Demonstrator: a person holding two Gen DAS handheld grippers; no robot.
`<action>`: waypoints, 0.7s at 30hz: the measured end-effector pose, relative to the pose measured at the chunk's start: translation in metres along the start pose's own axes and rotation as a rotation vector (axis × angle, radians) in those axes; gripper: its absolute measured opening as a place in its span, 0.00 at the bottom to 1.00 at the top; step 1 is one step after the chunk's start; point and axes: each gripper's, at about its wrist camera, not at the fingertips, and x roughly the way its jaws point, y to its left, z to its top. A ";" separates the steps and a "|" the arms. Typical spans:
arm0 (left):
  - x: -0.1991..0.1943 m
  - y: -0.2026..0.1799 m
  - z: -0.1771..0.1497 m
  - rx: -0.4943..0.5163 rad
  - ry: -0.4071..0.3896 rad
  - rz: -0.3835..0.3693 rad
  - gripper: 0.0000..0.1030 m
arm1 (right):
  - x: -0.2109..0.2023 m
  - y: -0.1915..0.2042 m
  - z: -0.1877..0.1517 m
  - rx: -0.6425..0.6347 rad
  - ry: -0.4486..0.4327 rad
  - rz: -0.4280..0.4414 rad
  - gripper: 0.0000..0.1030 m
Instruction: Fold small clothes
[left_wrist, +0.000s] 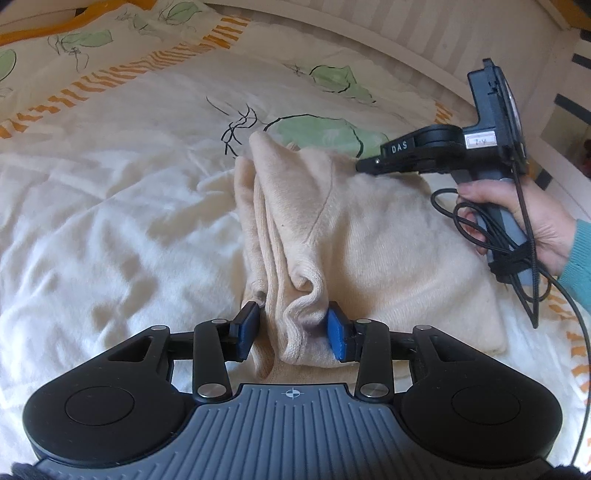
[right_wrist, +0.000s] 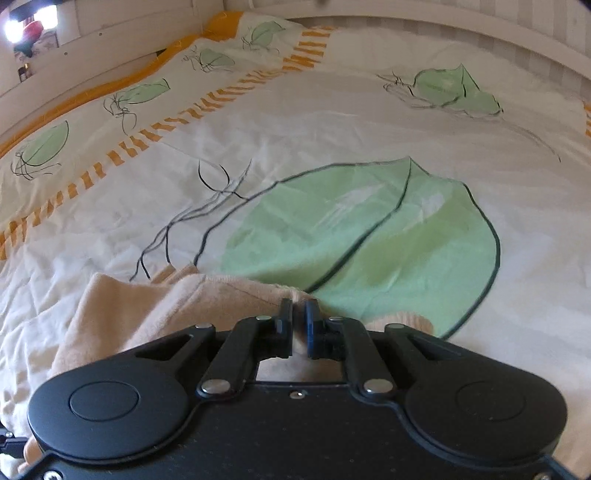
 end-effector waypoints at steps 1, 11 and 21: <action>0.000 0.000 0.000 0.000 0.000 0.001 0.37 | 0.000 0.003 0.003 -0.010 -0.007 -0.003 0.14; -0.010 0.002 -0.004 -0.034 -0.037 -0.008 0.45 | -0.019 0.000 0.009 0.027 -0.099 0.008 0.49; -0.021 0.005 0.003 -0.079 -0.085 -0.002 0.76 | -0.081 -0.077 -0.050 0.393 -0.101 0.123 0.80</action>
